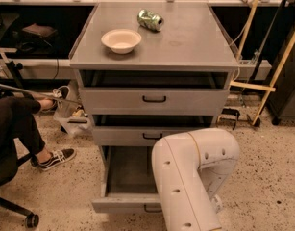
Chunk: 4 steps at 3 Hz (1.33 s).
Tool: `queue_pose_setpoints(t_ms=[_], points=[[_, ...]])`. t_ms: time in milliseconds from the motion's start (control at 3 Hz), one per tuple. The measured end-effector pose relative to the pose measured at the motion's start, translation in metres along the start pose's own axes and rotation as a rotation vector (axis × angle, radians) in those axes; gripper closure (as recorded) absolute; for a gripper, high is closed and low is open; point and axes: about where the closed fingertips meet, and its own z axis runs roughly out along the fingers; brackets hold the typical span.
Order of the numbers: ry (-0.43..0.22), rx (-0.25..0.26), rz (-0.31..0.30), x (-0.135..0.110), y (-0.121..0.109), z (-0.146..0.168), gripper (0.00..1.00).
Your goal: Open bottom drawer
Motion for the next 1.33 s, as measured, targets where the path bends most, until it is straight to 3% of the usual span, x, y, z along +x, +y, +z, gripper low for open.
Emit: queue_pose_setpoints(t_ms=[667,1333], points=[[-0.004,0.003,-0.001,-0.0042,-0.0013,-0.0002,1.00],[-0.004,0.003,-0.001,-0.0043,-0.0013,-0.0001,0.58]])
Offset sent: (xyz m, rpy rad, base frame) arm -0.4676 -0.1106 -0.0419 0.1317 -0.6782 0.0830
